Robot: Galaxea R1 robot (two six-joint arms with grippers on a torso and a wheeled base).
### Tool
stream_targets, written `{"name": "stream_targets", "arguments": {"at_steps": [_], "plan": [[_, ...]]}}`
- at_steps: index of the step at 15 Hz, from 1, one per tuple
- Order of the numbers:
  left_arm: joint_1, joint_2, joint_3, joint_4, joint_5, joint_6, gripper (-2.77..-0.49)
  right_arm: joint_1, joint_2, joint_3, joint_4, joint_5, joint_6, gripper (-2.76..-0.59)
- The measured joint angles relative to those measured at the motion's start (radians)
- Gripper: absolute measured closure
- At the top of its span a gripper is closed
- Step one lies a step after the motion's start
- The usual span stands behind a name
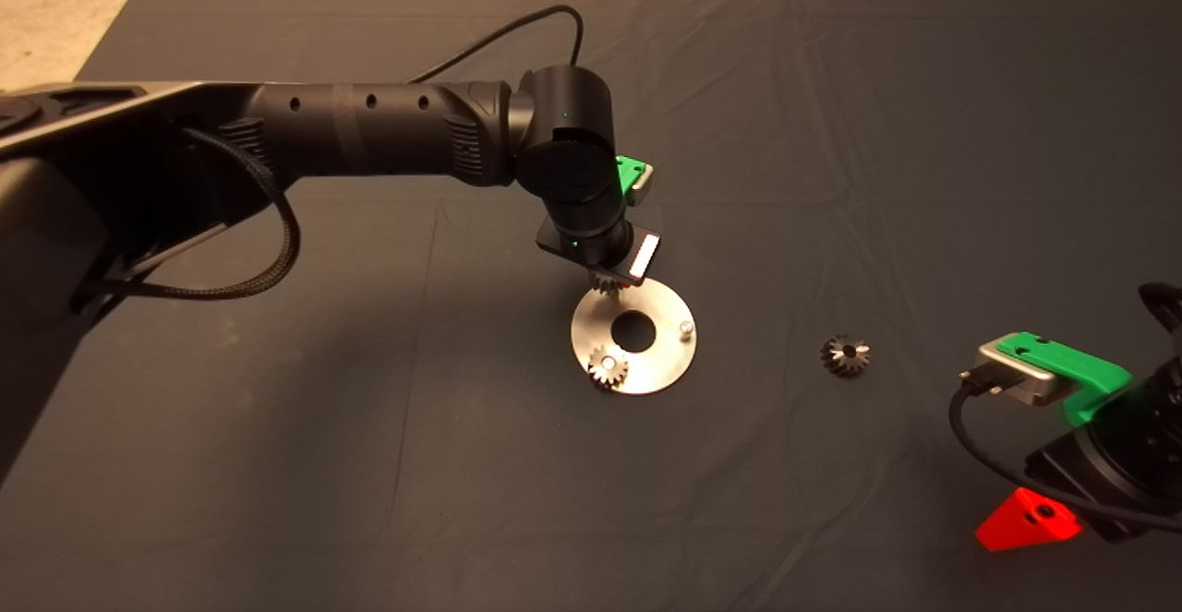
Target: Install three planetary gears onto the carrier pins
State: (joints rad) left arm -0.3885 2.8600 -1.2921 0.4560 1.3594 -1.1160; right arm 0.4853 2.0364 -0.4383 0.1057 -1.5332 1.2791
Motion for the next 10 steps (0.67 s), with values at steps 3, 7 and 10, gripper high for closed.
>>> {"name": "stream_targets", "arguments": {"at_steps": [3,7,10], "plan": [[0.0,0.002,-0.004,0.0,-0.002,0.004,-0.7,0.0,0.0,0.0,0.0,0.0,0.0,-2.75],[0.0,0.002,-0.004,0.0,-0.002,0.004,-0.7,0.0,0.0,0.0,0.0,0.0,0.0,-2.75],[-0.003,0.008,-0.02,-0.006,-0.004,0.03,-0.7,0.0,0.0,0.0,0.0,0.0,0.0,-2.75]]}}
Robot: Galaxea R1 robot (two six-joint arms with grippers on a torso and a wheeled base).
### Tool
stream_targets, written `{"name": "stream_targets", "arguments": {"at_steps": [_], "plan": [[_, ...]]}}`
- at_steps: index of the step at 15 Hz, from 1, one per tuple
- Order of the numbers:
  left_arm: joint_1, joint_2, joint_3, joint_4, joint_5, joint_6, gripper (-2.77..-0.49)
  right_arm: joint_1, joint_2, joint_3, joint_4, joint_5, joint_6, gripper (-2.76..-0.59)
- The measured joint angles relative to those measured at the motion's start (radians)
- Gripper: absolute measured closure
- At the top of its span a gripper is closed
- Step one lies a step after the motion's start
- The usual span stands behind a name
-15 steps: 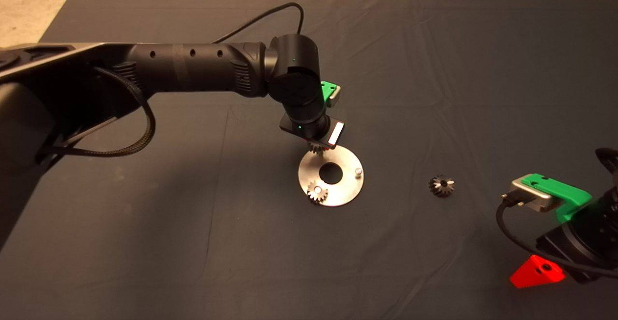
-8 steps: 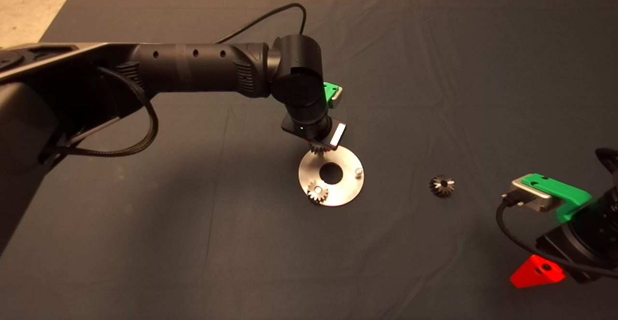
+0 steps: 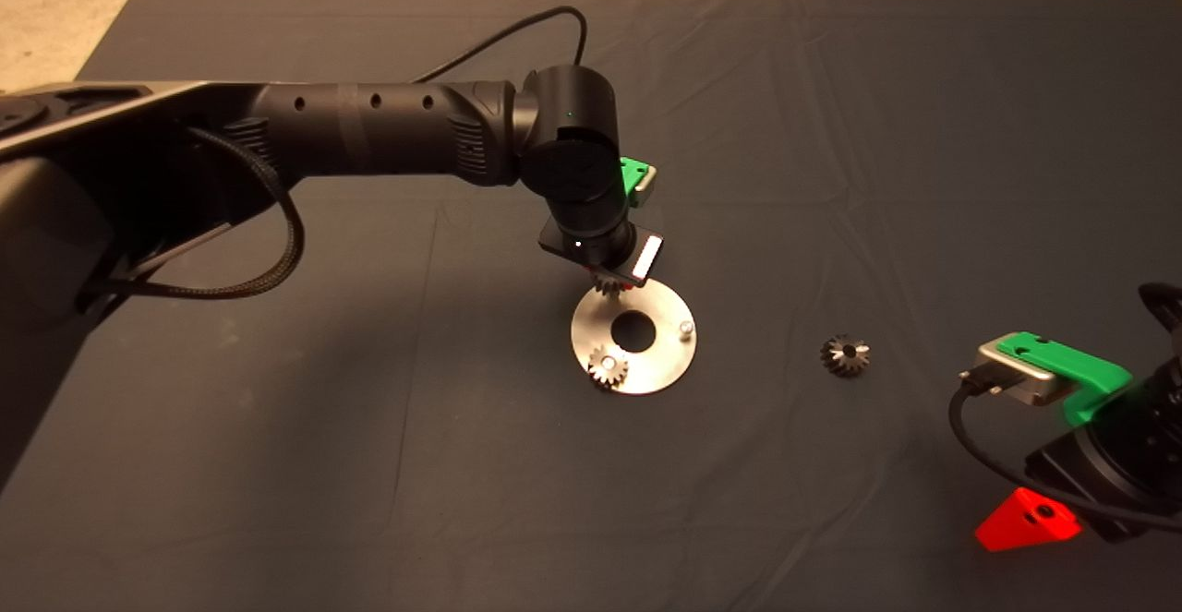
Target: Install three planetary gears onto the carrier pins
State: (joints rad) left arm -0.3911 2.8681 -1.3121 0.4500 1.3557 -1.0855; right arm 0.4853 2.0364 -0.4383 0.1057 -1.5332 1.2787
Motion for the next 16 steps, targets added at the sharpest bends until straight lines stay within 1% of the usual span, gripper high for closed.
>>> {"name": "stream_targets", "arguments": {"at_steps": [2,3,7,10,11,12,13,14,16], "plan": [[-0.003,0.012,-0.025,-0.011,0.001,0.008,-0.7,0.0,0.0,0.0,0.0,0.0,0.0,-2.75],[-0.004,0.017,-0.028,-0.01,0.005,0.01,-0.7,0.0,0.0,0.0,0.0,0.0,0.0,-2.75],[-0.003,0.015,-0.027,-0.01,0.002,0.01,-0.7,0.0,0.0,0.0,0.0,0.0,0.0,-2.75],[-0.003,-0.004,-0.014,-0.009,-0.013,0.009,-0.7,0.0,0.0,0.0,0.0,0.0,0.0,-2.75],[-0.001,-0.016,0.0,-0.006,-0.015,0.009,-0.7,0.0,0.0,0.0,0.0,0.0,0.0,-2.75],[0.001,-0.033,0.015,-0.006,-0.024,0.009,-0.7,0.0,0.0,0.0,0.0,0.0,0.0,-2.75],[0.0,-0.048,0.024,-0.006,-0.021,0.009,-0.71,0.0,0.0,0.0,0.0,0.0,0.0,-2.75],[0.0,-0.054,0.025,-0.006,-0.017,0.009,-0.71,0.0,0.0,0.0,0.0,0.0,0.0,-2.75],[0.0,-0.051,0.025,-0.006,-0.012,0.009,-0.7,0.0,0.0,0.0,0.0,0.0,0.0,-2.75]]}}
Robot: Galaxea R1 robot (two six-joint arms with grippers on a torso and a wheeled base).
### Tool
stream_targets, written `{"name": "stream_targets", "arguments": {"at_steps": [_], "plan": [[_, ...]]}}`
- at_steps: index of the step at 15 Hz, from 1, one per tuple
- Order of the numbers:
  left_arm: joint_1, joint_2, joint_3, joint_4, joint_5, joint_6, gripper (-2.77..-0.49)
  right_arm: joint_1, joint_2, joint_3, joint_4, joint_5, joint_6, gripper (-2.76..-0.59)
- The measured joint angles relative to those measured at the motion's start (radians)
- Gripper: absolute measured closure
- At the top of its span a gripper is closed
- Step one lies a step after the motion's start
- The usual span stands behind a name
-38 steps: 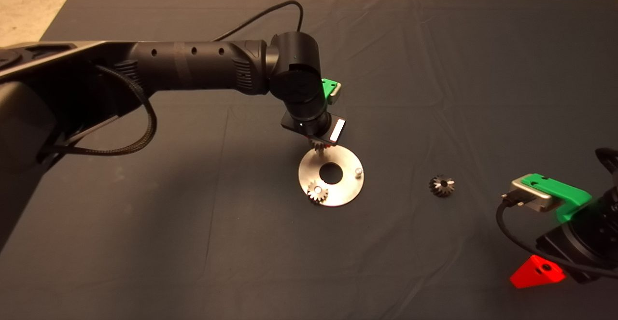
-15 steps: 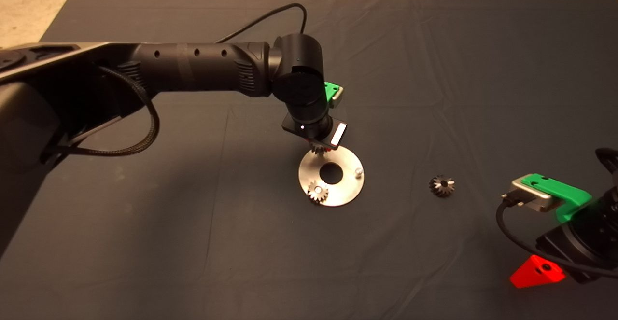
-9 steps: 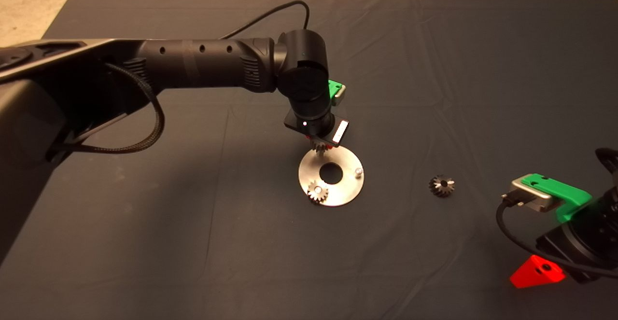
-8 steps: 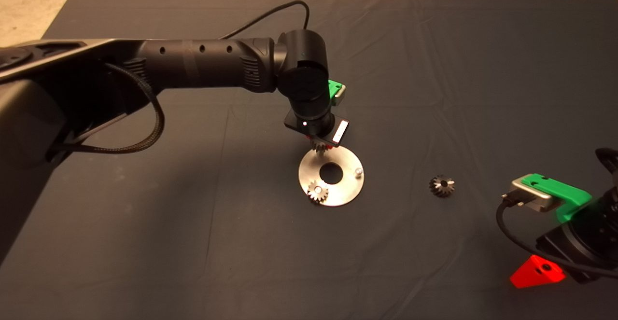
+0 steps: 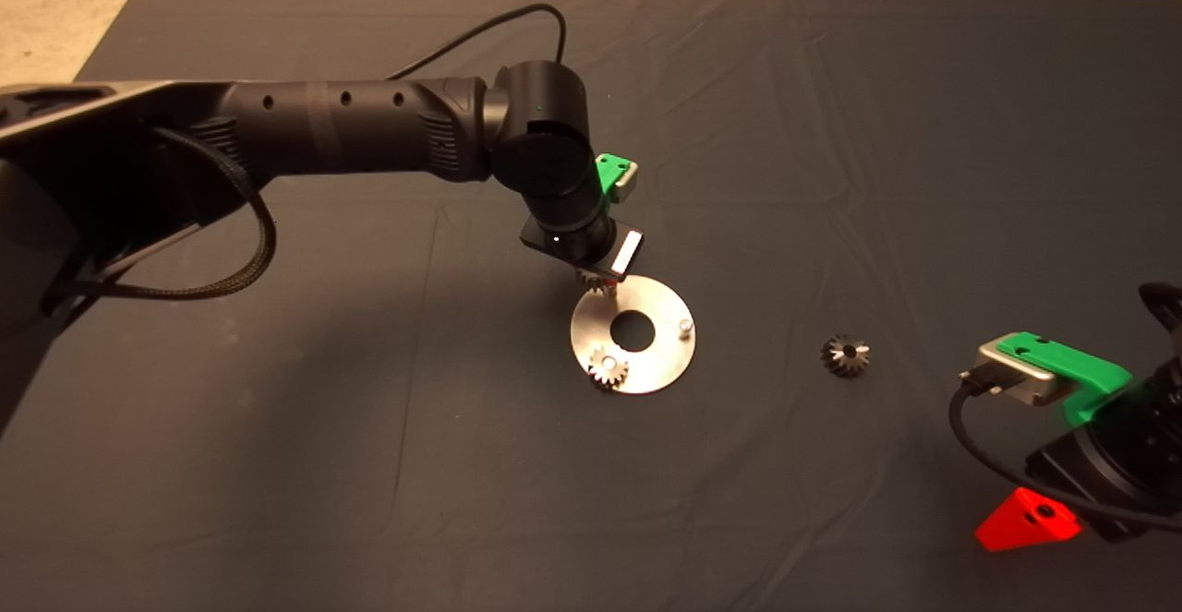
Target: Install three planetary gears onto the carrier pins
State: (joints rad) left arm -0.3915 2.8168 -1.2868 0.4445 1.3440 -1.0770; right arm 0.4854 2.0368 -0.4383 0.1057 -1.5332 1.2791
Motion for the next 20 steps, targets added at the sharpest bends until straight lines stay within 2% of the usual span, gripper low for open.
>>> {"name": "stream_targets", "arguments": {"at_steps": [2,6,10,14,20], "plan": [[-0.001,0.006,0.0,0.001,0.017,0.0,-0.7,0.0,-0.001,0.0,0.0,0.0,0.0,-2.75],[0.0,0.028,0.0,0.004,0.026,-0.002,-0.7,0.0,-0.001,0.0,0.0,0.0,0.0,-2.75],[0.006,0.06,-0.012,0.007,0.024,-0.004,-0.7,0.0,-0.001,0.0,0.0,0.0,0.0,-2.75],[0.016,0.062,-0.036,0.003,0.012,-0.002,-0.7,0.0,-0.001,0.0,0.0,0.0,0.0,-2.75],[0.017,0.06,-0.036,0.004,0.012,-0.001,-0.7,0.0,-0.001,0.0,0.0,0.0,0.0,-2.75]]}}
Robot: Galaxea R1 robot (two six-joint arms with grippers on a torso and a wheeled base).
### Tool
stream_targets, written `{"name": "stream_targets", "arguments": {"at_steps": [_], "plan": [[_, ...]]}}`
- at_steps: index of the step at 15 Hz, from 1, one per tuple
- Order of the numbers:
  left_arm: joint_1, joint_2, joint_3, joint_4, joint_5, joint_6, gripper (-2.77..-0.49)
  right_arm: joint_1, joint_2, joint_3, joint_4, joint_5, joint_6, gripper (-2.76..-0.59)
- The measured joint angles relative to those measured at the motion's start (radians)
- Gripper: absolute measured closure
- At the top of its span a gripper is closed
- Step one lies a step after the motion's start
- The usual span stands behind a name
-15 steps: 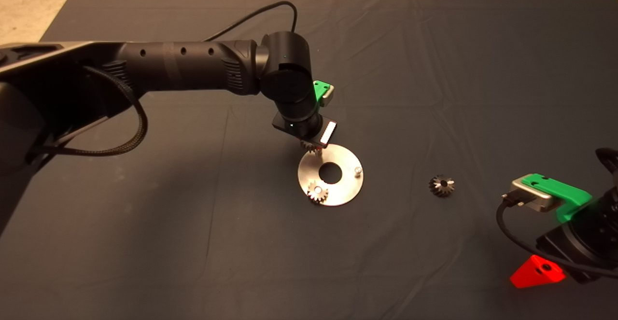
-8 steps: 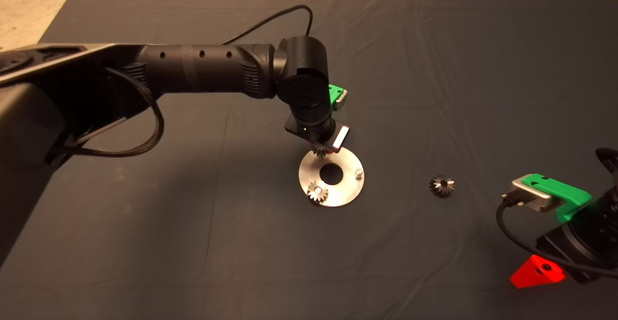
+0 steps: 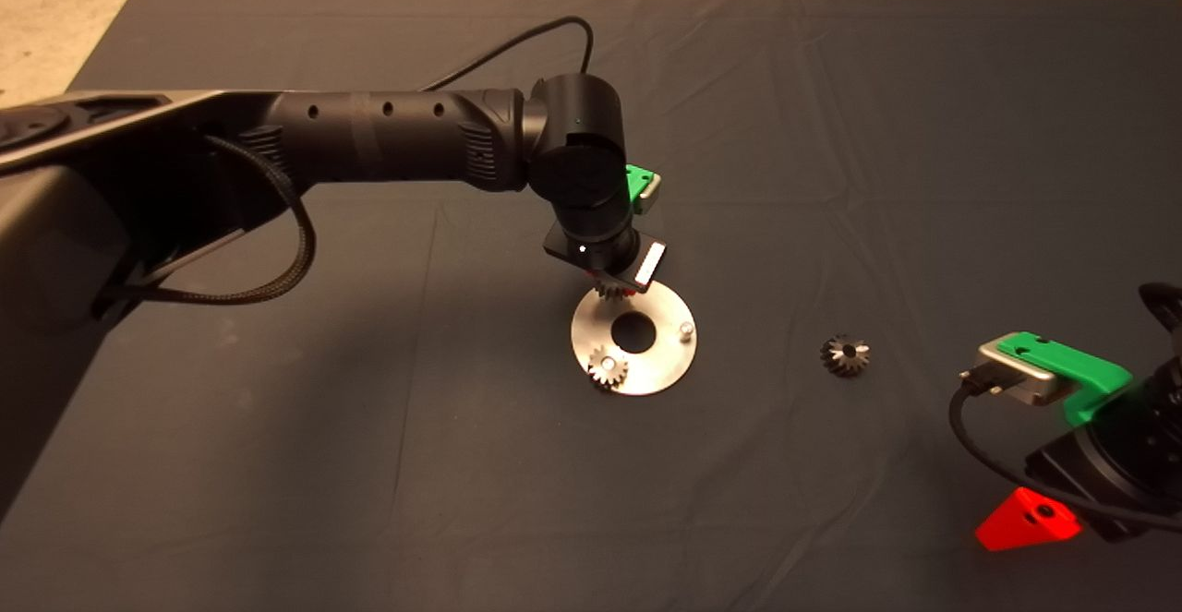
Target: Install three planetary gears onto the carrier pins
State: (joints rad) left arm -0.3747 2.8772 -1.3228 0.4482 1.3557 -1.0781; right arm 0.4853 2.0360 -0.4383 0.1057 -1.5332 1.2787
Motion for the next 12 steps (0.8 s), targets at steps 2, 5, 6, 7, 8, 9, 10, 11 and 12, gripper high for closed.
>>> {"name": "stream_targets", "arguments": {"at_steps": [2,5,6,7,8,9,10,11,12], "plan": [[0.0,-0.001,0.0,0.0,-0.001,0.0,-0.7,0.0,0.0,0.0,0.0,0.0,0.0,-2.75],[0.0,-0.002,0.002,0.0,-0.002,-0.002,-0.73,0.0,0.0,0.0,0.0,0.0,0.0,-2.75],[0.0,-0.002,0.003,0.0,-0.002,-0.003,-0.73,0.0,0.0,0.0,0.0,0.0,0.0,-2.75],[0.0,-0.005,0.004,0.0,-0.004,-0.005,-0.79,0.0,0.0,0.0,0.0,0.0,0.0,-2.75],[0.0,-0.006,0.004,0.0,-0.003,-0.005,-0.82,0.0,0.0,0.0,0.0,0.0,0.0,-2.75],[0.0,-0.007,0.004,0.0,-0.004,-0.005,-0.82,0.0,0.0,0.0,0.0,0.0,0.0,-2.75],[0.0,-0.007,0.004,0.0,-0.004,-0.006,-0.85,0.0,0.0,0.0,0.0,0.0,0.0,-2.75],[0.0,-0.007,0.004,0.0,-0.003,-0.006,-0.91,0.0,0.0,0.0,0.0,0.0,0.0,-2.75],[0.0,-0.007,0.004,-0.001,-0.002,-0.006,-0.92,0.0,0.0,0.0,0.0,0.0,0.0,-2.75]]}}
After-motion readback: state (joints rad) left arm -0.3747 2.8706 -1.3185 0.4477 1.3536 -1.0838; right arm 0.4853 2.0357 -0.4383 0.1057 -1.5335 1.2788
